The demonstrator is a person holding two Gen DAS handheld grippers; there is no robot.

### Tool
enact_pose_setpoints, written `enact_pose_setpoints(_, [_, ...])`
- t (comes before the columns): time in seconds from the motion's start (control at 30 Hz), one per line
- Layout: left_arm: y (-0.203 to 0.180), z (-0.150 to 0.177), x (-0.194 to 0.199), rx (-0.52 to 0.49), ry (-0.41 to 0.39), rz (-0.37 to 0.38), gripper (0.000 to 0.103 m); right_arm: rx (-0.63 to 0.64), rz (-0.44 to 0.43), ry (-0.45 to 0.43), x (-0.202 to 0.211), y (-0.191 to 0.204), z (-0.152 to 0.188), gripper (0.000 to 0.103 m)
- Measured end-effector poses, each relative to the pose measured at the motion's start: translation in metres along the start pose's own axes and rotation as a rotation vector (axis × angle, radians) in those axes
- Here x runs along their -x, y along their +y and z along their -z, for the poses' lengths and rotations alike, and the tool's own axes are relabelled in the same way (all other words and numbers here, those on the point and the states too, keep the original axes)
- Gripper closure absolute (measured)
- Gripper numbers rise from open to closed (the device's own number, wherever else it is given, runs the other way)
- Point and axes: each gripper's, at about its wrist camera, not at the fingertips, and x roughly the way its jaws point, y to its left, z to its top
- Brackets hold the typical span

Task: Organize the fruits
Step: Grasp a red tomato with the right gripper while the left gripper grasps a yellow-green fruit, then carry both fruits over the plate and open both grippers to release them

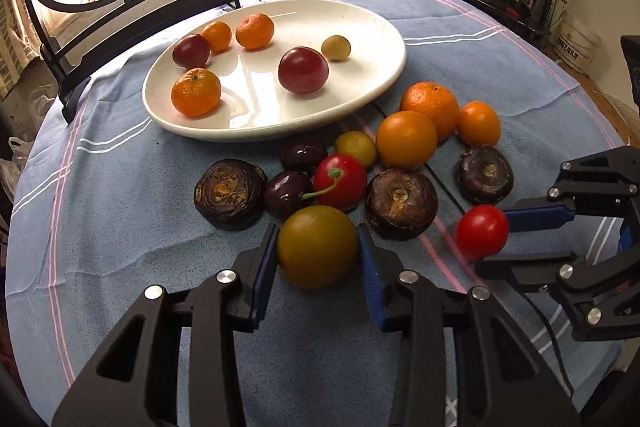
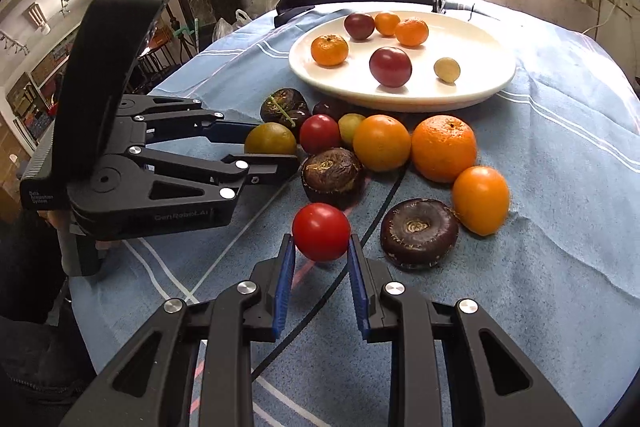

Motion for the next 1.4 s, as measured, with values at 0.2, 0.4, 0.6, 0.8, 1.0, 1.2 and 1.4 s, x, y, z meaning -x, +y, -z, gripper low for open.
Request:
enact_pose_setpoints(0.2, [0.011,-0.009,0.03,0.015,-0.085,-0.058,0.065,0.03,0.022,-0.045,0.012,0.003,-0.012,0.076])
enact_pose_setpoints(0.4, [0.032,-0.056,0.044,0.084,-0.19,-0.22,0.065,0.037,0.07,-0.177,0.039,-0.005,-0.055,0.076])
enact_pose_setpoints(0.6, [0.054,-0.101,0.038,0.16,-0.248,-0.287,0.065,0.0,0.121,-0.264,0.049,-0.029,-0.103,0.076])
enact_pose_setpoints(0.8, [0.066,-0.118,0.016,0.2,-0.233,-0.287,0.065,-0.042,0.116,-0.3,0.041,-0.048,-0.133,0.076])
enact_pose_setpoints(1.0, [0.069,-0.121,0.0,0.204,-0.227,-0.281,0.065,-0.035,0.136,-0.279,0.018,-0.052,-0.154,0.076])
enact_pose_setpoints(1.2, [0.077,-0.116,-0.012,0.217,-0.207,-0.269,0.065,-0.063,0.118,-0.26,-0.001,-0.062,-0.152,0.076])
enact_pose_setpoints(1.4, [0.083,-0.113,-0.016,0.228,-0.198,-0.252,0.065,-0.073,0.157,-0.238,-0.011,-0.068,-0.149,0.076])
